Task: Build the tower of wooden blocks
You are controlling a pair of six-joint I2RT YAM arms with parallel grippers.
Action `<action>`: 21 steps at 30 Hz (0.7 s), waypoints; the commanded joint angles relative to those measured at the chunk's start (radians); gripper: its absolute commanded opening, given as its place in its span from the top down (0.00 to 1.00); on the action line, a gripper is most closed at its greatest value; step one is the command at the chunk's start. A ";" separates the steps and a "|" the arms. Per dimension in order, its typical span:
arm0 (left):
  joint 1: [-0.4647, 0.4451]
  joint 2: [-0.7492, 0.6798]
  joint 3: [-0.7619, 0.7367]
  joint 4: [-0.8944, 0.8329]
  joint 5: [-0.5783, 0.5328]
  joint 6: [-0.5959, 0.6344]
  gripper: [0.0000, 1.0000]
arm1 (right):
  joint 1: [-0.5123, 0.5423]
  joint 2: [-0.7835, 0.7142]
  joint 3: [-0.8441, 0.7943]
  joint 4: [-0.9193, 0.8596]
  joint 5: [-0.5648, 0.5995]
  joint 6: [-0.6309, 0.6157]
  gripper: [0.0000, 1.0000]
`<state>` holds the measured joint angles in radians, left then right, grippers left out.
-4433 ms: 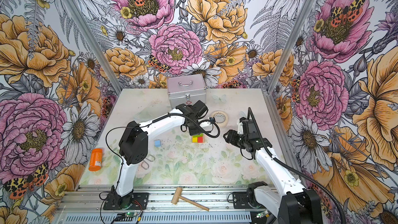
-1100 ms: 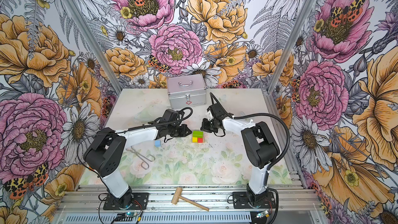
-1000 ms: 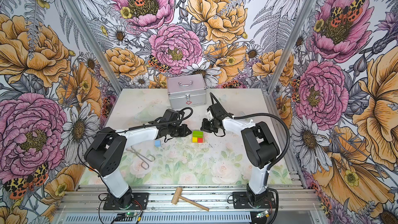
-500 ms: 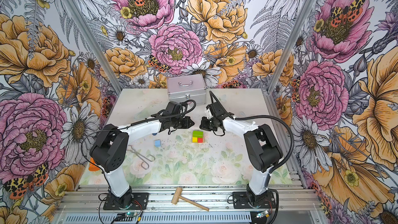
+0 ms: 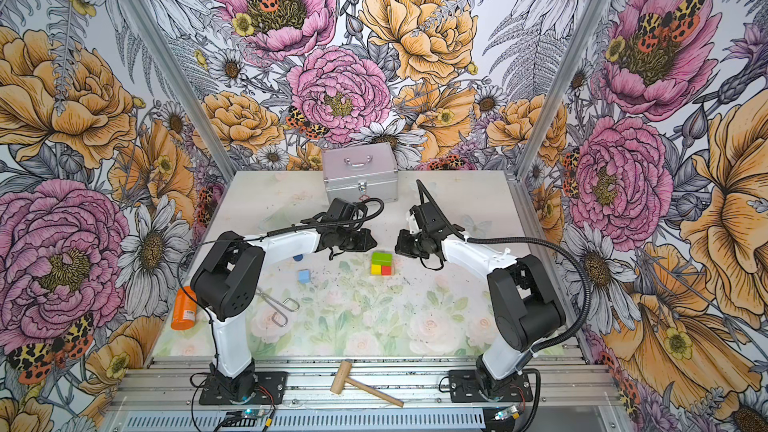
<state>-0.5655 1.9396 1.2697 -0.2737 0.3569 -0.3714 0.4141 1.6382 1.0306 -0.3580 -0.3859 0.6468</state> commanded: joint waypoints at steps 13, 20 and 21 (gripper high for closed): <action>-0.017 -0.035 -0.007 0.001 0.039 0.023 0.85 | 0.027 0.036 -0.015 0.037 0.007 0.033 1.00; -0.019 -0.045 -0.015 -0.004 0.046 0.023 0.85 | 0.034 0.051 -0.011 0.044 0.001 0.036 1.00; -0.019 -0.048 -0.018 -0.005 0.047 0.023 0.85 | 0.035 0.052 -0.011 0.044 0.001 0.037 1.00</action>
<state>-0.5789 1.9377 1.2671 -0.2741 0.3763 -0.3660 0.4408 1.6684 1.0168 -0.3458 -0.3866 0.6727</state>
